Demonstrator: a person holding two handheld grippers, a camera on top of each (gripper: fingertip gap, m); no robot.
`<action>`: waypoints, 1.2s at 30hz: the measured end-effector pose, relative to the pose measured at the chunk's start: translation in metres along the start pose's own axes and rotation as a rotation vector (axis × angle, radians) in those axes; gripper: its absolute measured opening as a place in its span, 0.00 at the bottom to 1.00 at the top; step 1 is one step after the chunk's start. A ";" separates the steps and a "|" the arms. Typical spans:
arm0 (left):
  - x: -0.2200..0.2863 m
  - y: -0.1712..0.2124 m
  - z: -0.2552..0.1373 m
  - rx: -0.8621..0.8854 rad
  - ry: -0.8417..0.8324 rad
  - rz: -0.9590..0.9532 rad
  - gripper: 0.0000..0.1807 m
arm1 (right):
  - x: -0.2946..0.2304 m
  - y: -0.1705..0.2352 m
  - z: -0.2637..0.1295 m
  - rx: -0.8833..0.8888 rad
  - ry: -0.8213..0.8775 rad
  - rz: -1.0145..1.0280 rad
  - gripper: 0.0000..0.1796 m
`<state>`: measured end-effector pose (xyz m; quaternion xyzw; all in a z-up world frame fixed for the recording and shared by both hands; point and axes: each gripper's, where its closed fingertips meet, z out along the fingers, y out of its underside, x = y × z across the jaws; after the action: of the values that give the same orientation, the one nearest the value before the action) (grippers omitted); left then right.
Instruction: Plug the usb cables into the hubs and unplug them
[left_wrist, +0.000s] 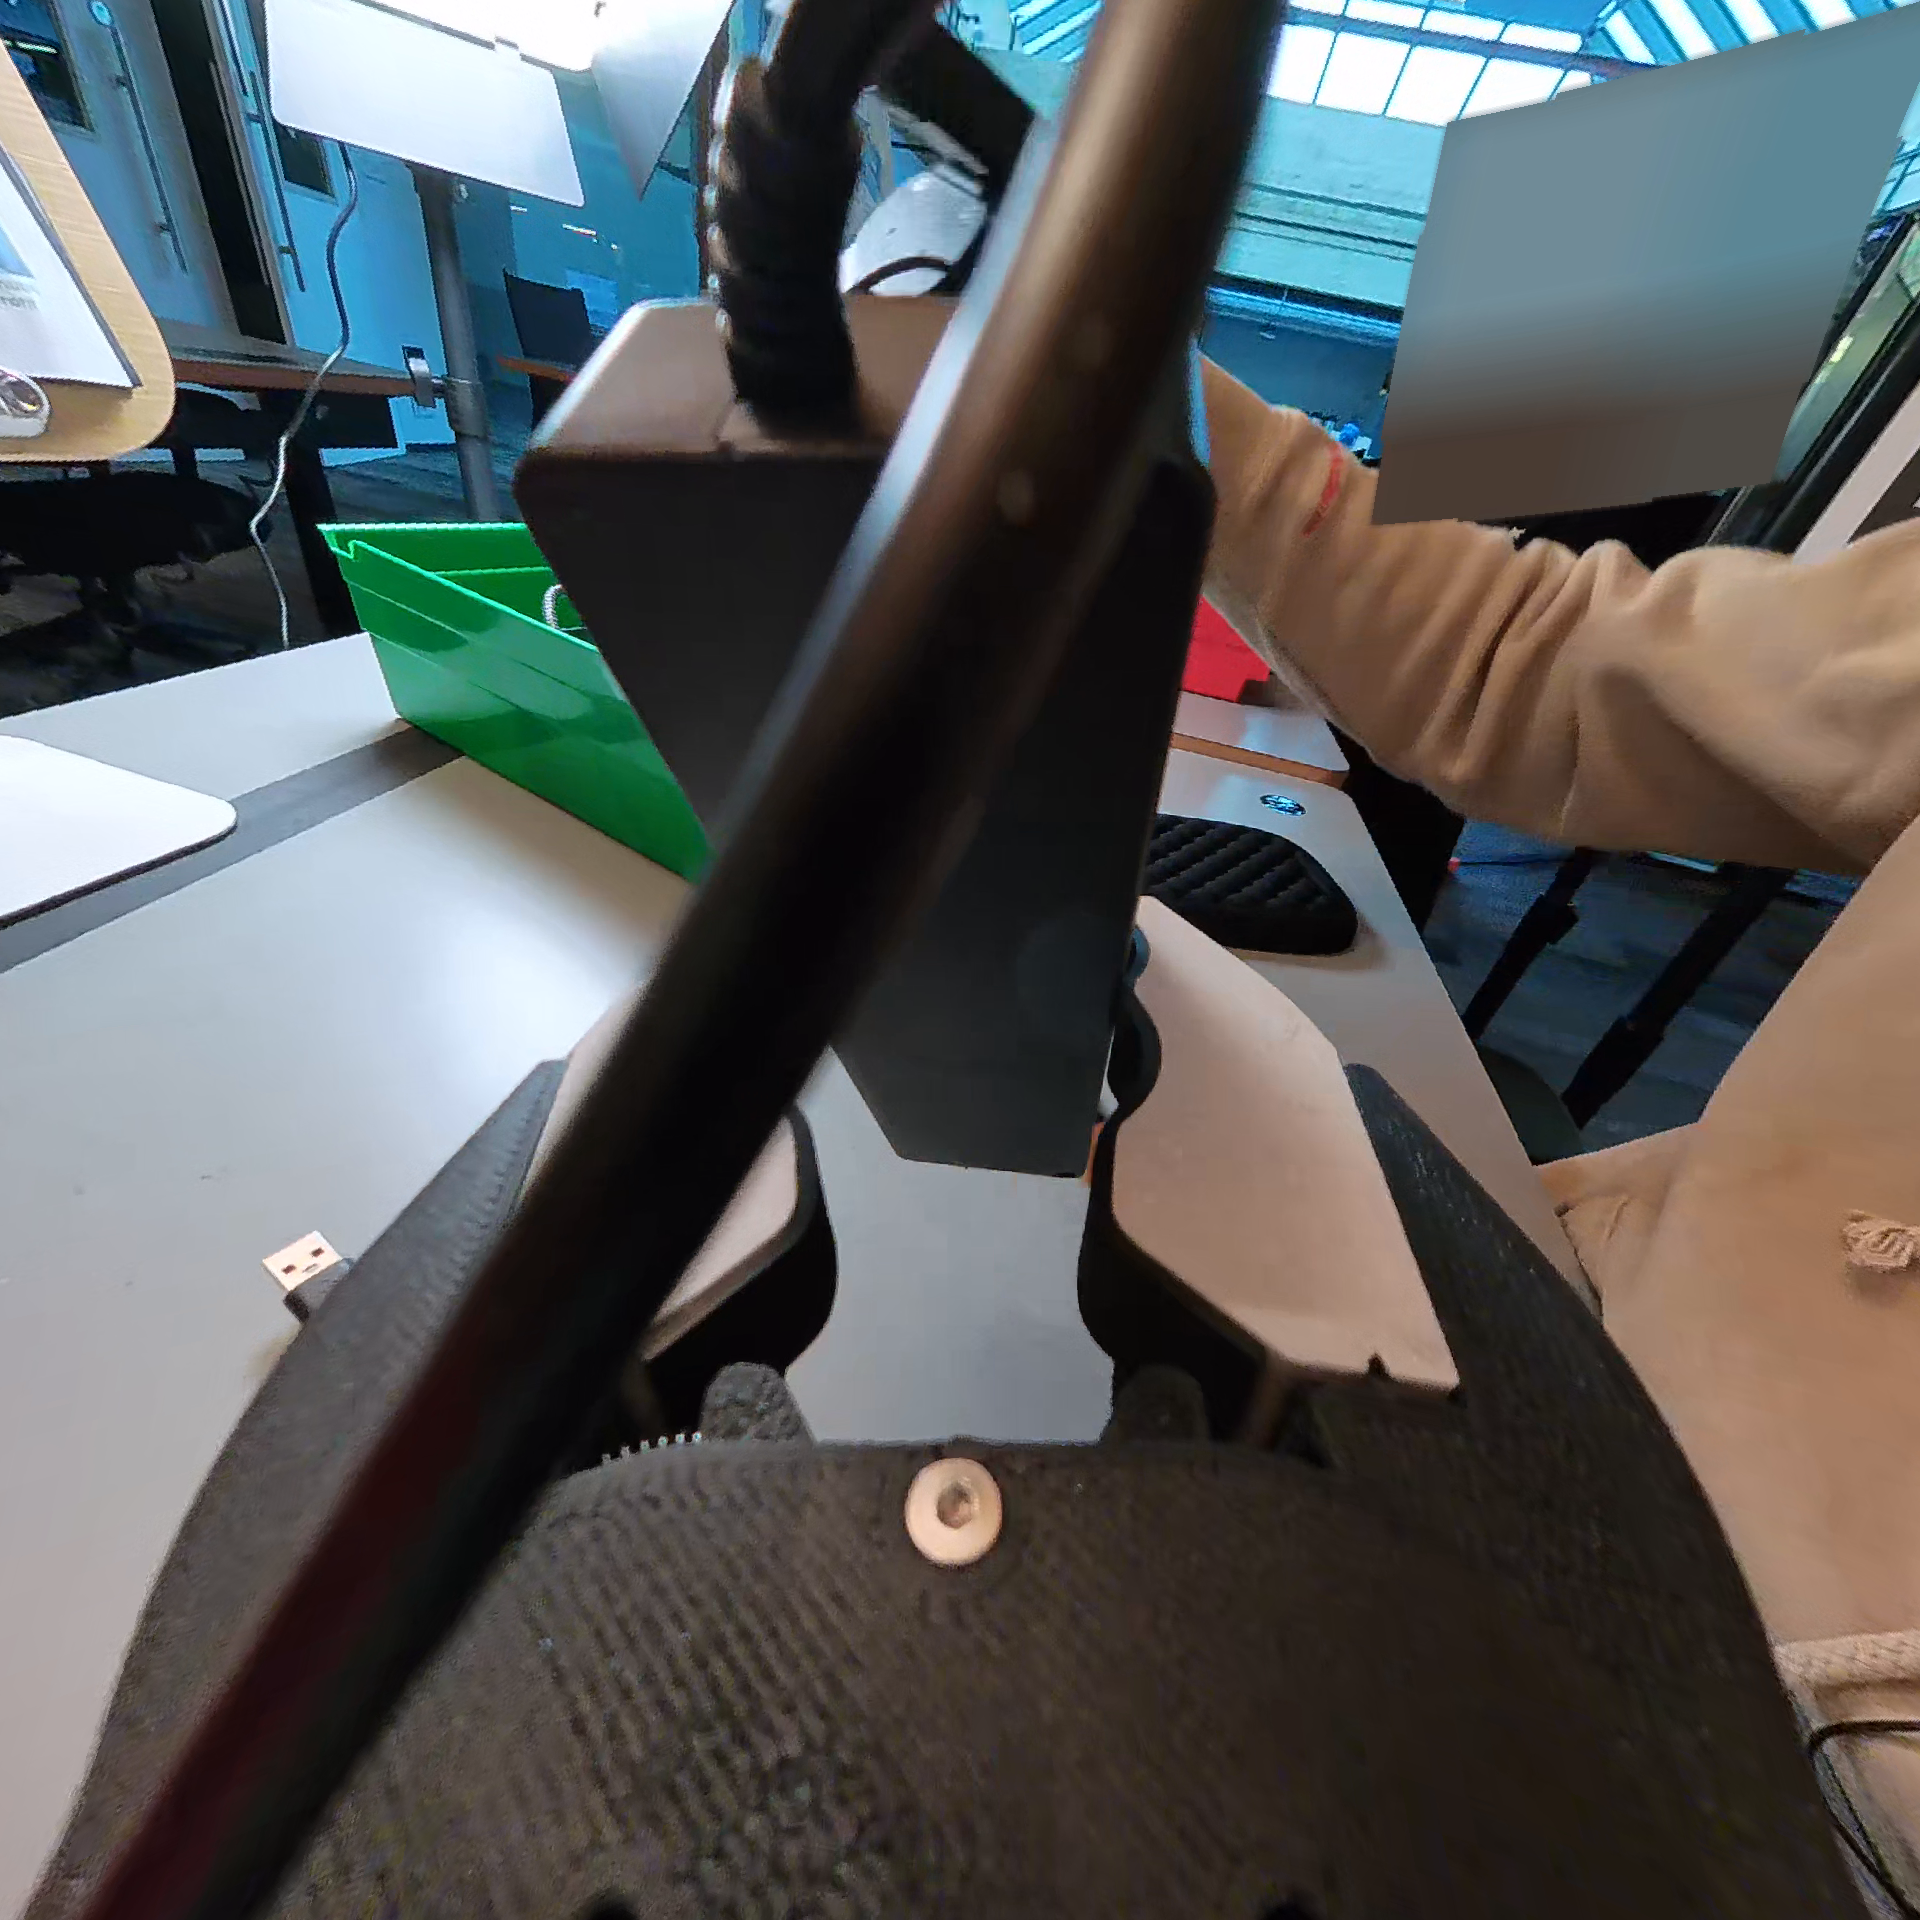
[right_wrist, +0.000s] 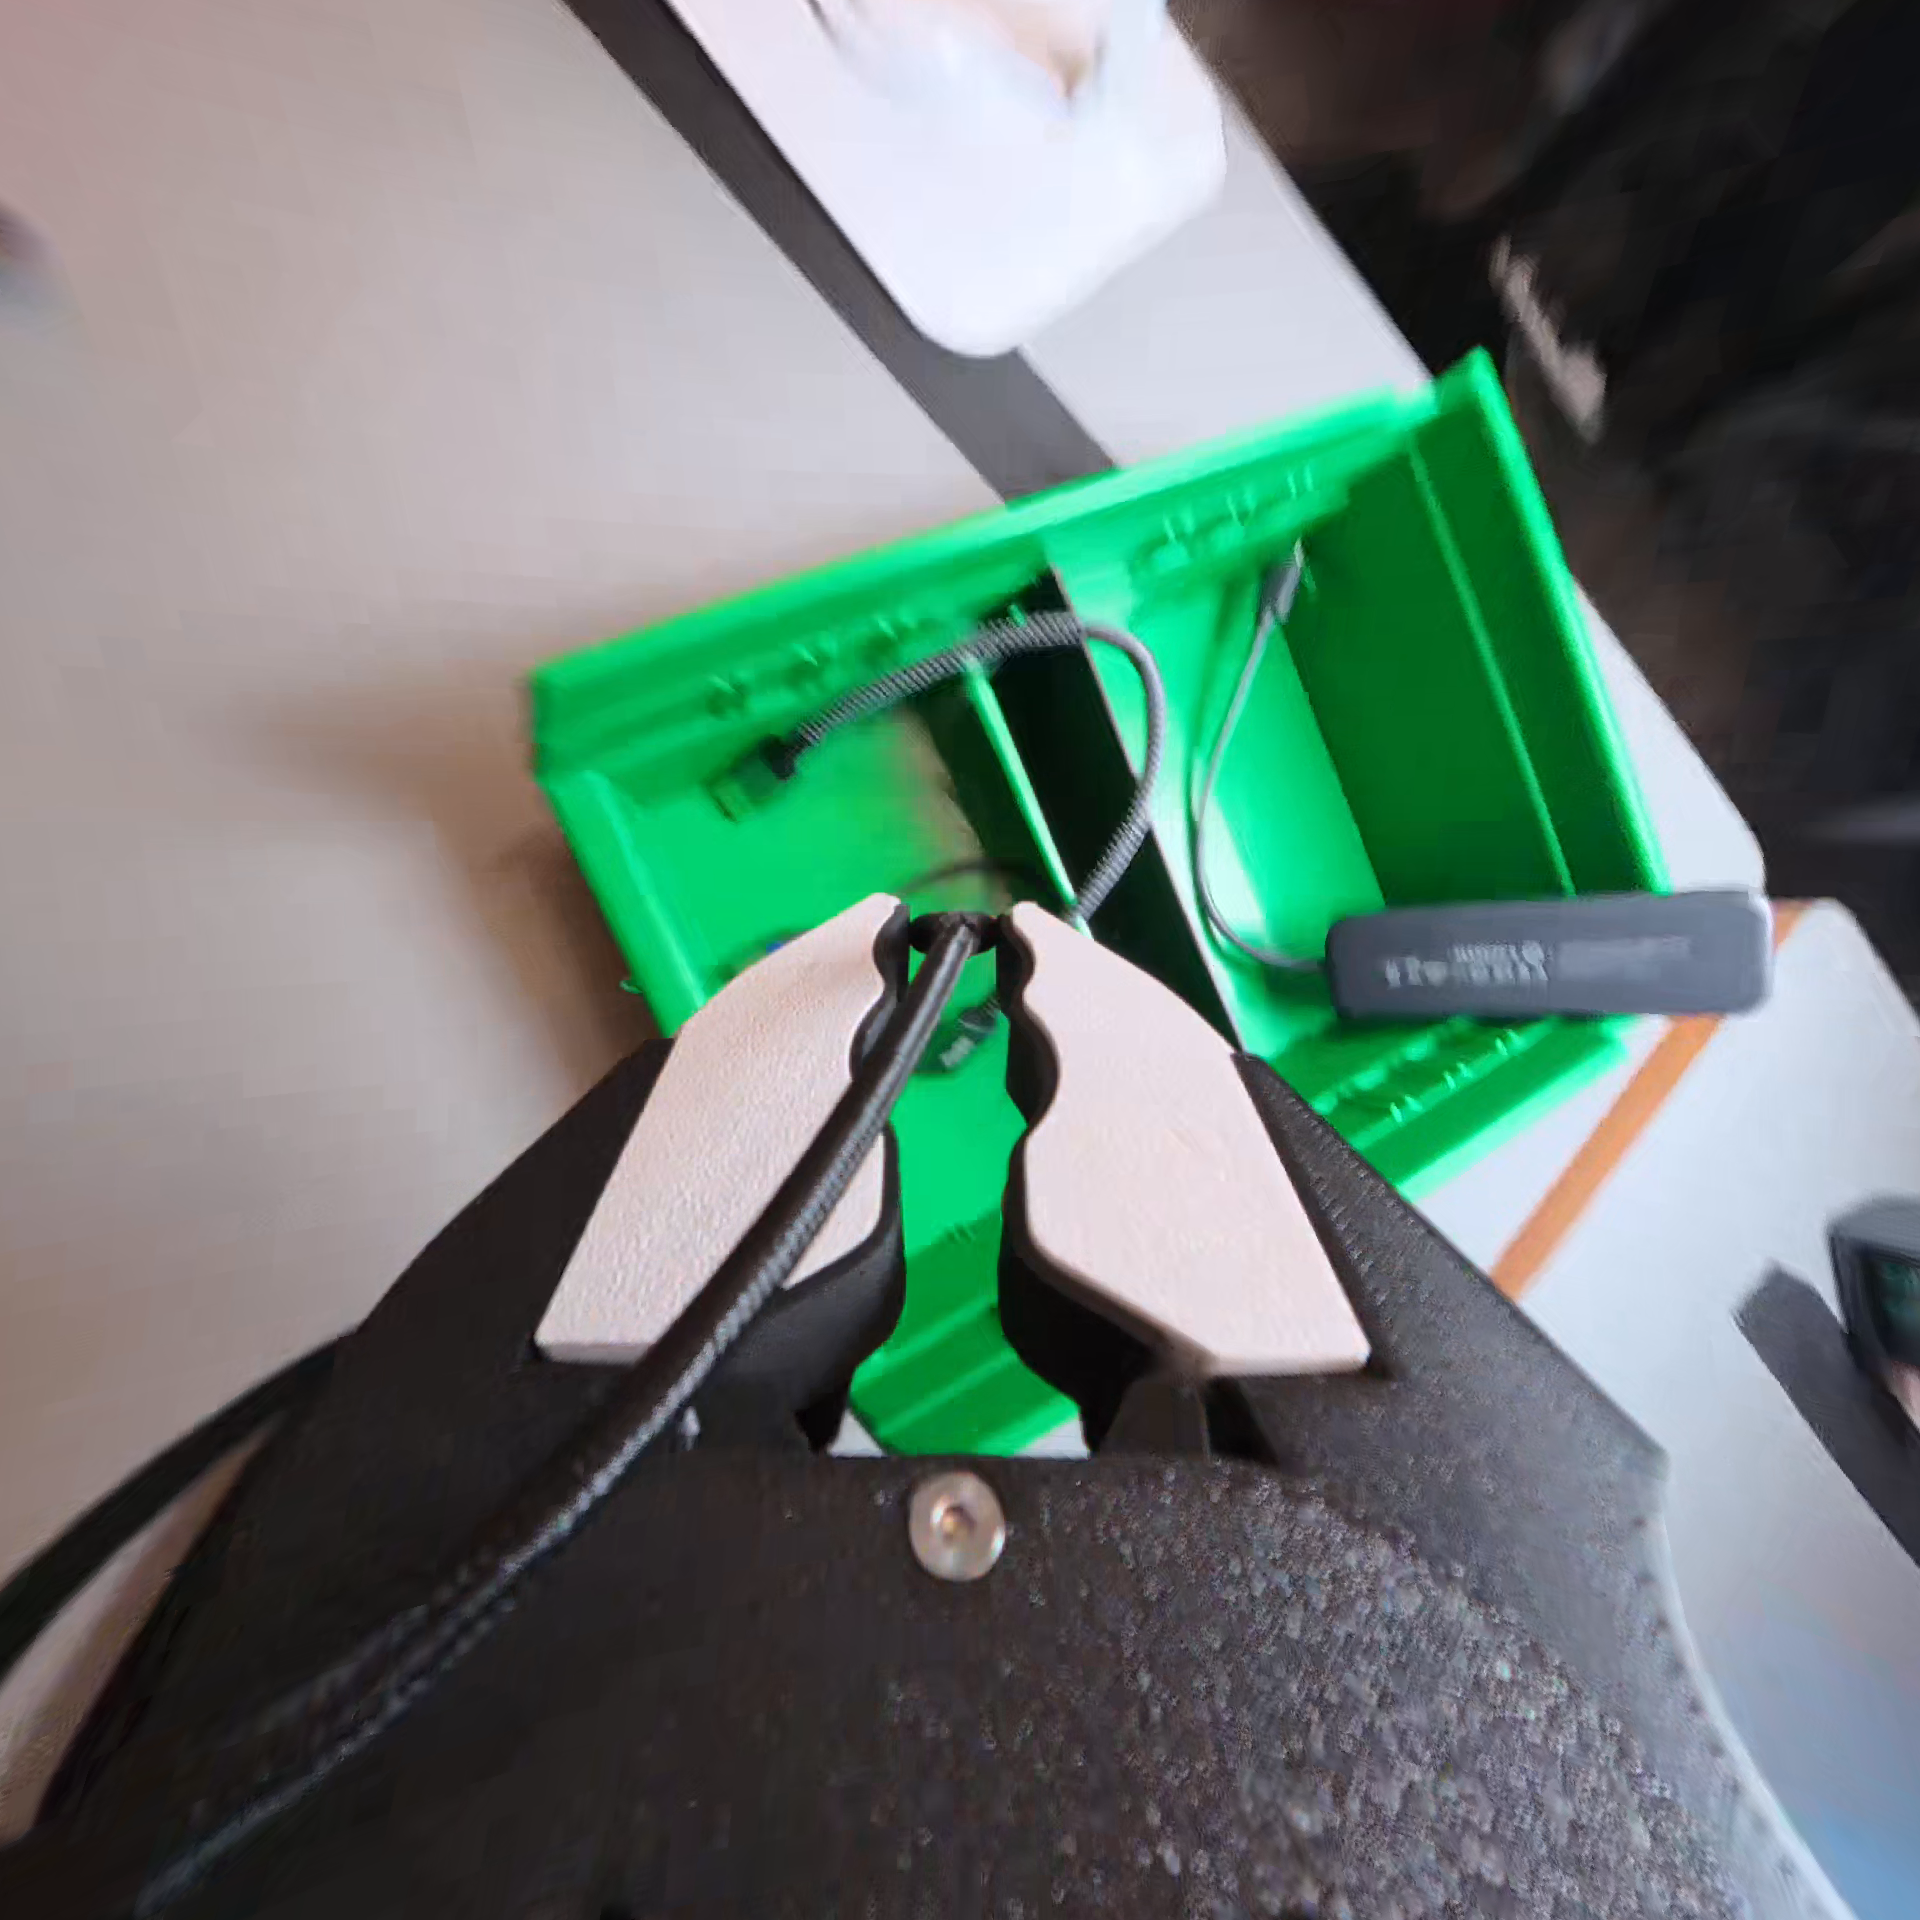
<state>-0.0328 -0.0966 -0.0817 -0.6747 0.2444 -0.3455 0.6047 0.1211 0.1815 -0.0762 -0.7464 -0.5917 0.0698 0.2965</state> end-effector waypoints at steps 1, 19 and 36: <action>-0.001 0.001 0.000 -0.002 -0.002 0.000 0.31 | 0.008 0.009 0.010 -0.078 0.011 0.005 0.09; -0.010 0.007 -0.003 -0.009 -0.027 -0.025 0.31 | 0.019 0.051 0.039 -0.275 -0.123 0.118 0.25; -0.018 0.016 0.003 -0.049 -0.080 -0.074 0.31 | -0.292 -0.067 -0.042 0.793 -0.752 -0.051 0.19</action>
<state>-0.0411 -0.0836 -0.1011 -0.7111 0.2034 -0.3342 0.5842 -0.0009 -0.0958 -0.0789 -0.4864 -0.6030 0.5425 0.3248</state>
